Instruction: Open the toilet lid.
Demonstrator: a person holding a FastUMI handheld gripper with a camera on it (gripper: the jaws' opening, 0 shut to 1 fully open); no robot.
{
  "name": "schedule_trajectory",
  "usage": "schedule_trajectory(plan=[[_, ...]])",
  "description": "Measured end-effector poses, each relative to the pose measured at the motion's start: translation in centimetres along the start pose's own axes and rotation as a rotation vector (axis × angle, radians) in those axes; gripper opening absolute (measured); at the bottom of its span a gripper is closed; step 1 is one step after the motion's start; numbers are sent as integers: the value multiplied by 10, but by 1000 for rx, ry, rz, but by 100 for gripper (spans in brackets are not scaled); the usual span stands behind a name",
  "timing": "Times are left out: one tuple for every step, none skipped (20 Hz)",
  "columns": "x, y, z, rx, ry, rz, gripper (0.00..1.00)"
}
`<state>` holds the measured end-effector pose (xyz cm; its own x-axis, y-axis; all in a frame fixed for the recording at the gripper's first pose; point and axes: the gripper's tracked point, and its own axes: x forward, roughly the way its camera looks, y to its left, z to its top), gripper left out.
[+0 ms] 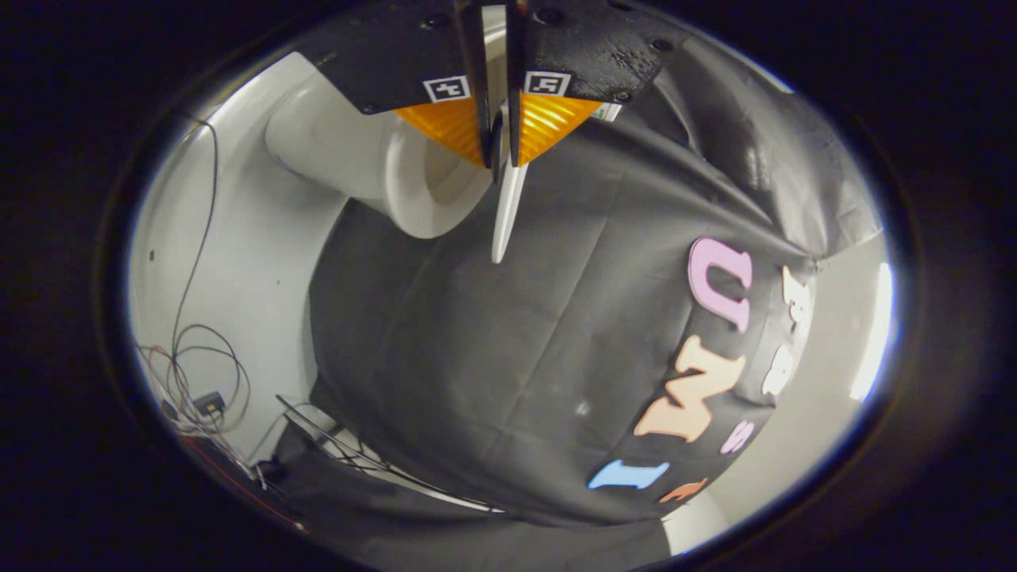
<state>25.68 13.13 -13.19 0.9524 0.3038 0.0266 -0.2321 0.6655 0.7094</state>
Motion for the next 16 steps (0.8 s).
schedule_trajectory(plan=[[0, 9, 2, -23, 4, 10, 10], [0, 18, 3, -49, 9, 17, 10], [1, 28, 4, -76, 13, 20, 10], [0, 38, 4, -105, 16, 25, 10], [1, 49, 5, -138, 20, 33, 10], [0, 62, 5, -174, 23, 42, 10], [2, 77, 5, -211, 29, 52, 10], [3, 91, 5, -248, 32, 61, 10], [3, 105, 3, -285, 39, 69, 10], [4, 121, 2, -321, 45, 74, 11], [5, 134, -1, -358, 51, 77, 11], [4, 147, -4, -391, 60, 79, 11], [4, 159, -7, -423, 64, 83, 12], [3, 169, -11, -456, 72, 89, 13], [5, 179, -13, -481, 77, 95, 14], [5, 191, -17, -511, 87, 101, 15]])
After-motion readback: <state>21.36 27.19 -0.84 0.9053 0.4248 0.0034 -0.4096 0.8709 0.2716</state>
